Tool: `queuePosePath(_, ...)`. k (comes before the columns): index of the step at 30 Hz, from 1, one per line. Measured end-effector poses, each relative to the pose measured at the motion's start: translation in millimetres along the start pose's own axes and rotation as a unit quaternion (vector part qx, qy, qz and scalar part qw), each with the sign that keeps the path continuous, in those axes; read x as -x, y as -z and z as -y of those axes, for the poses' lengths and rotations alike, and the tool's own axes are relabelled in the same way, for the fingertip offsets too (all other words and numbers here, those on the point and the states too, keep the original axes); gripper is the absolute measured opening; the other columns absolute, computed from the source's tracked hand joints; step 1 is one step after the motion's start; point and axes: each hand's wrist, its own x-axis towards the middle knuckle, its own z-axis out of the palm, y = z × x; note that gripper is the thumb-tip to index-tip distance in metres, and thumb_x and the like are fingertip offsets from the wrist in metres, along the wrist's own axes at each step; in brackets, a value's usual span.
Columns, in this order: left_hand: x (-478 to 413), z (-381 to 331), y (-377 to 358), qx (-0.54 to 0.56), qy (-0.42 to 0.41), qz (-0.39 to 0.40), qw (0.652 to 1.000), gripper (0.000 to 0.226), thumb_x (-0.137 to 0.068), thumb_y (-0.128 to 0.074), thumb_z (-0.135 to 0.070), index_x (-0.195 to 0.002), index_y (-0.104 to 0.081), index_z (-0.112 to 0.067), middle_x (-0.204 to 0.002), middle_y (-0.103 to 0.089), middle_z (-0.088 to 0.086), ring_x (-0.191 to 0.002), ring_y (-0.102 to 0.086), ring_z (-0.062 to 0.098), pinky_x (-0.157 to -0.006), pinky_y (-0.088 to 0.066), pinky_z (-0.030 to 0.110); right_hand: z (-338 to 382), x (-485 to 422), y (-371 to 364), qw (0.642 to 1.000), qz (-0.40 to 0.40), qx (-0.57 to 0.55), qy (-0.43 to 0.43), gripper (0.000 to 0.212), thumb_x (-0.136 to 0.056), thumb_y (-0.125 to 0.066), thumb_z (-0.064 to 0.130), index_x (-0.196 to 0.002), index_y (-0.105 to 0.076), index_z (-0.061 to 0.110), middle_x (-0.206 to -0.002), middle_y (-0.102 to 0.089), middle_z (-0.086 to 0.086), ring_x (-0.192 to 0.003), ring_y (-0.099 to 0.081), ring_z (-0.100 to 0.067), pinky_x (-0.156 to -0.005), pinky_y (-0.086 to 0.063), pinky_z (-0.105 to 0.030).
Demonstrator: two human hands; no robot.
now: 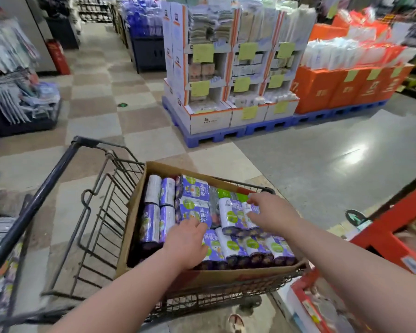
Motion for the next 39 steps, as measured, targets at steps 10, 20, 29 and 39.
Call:
queuePosePath(10, -95.1, -13.1, 5.4, 0.018, 0.032, 0.039, 0.999, 0.043, -0.094, -0.045, -0.037, -0.131, -0.045, -0.015, -0.13, -0.047, 0.004, -0.121, -0.045, 0.024, -0.092, -0.042, 0.035, -66.1, -83.0, -22.5, 0.998, 0.067, -0.004, -0.018, 0.038, -0.091, -0.052, 0.037, -0.128, -0.054, 0.025, -0.132, -0.055, 0.0, -0.118, -0.055, -0.025, -0.088, -0.045, -0.032)
queuePosePath(20, -186.3, -40.3, -15.6, 0.136, 0.152, 0.16, 0.966, 0.059, -0.093, -0.051, -0.043, -0.142, -0.033, -0.015, -0.143, -0.041, 0.009, -0.127, -0.048, 0.027, -0.099, -0.042, 0.037, -138.7, -146.6, -104.5, 0.968, 0.242, -0.039, -0.046, 0.046, -0.094, -0.046, 0.037, -0.136, -0.045, 0.018, -0.138, -0.051, -0.006, -0.124, -0.052, -0.027, -0.096, -0.046, -0.036)
queuePosePath(29, -212.3, -49.0, -45.3, 0.349, 0.311, 0.201, 0.861, 0.095, -0.087, -0.063, -0.048, -0.153, -0.006, -0.01, -0.158, -0.024, 0.01, -0.14, -0.035, 0.027, -0.107, -0.034, 0.031, -137.3, -156.8, -148.7, 0.914, 0.319, -0.217, -0.126, 0.082, -0.092, -0.056, 0.041, -0.152, -0.011, 0.008, -0.154, -0.024, -0.014, -0.139, -0.031, -0.03, -0.108, -0.033, -0.033)
queuePosePath(39, -211.3, -39.4, -62.0, 0.363, 0.343, 0.187, 0.846, 0.08, -0.082, -0.066, -0.053, -0.14, -0.032, -0.01, -0.135, -0.052, 0.01, -0.117, -0.054, 0.028, -0.095, -0.046, 0.034, -133.2, -164.1, -168.7, 0.751, 0.251, -0.493, -0.36, 0.071, -0.076, -0.072, 0.024, -0.134, -0.04, -0.002, -0.1, -0.061, -0.014, -0.073, -0.056, -0.022, -0.053, -0.044, -0.03)
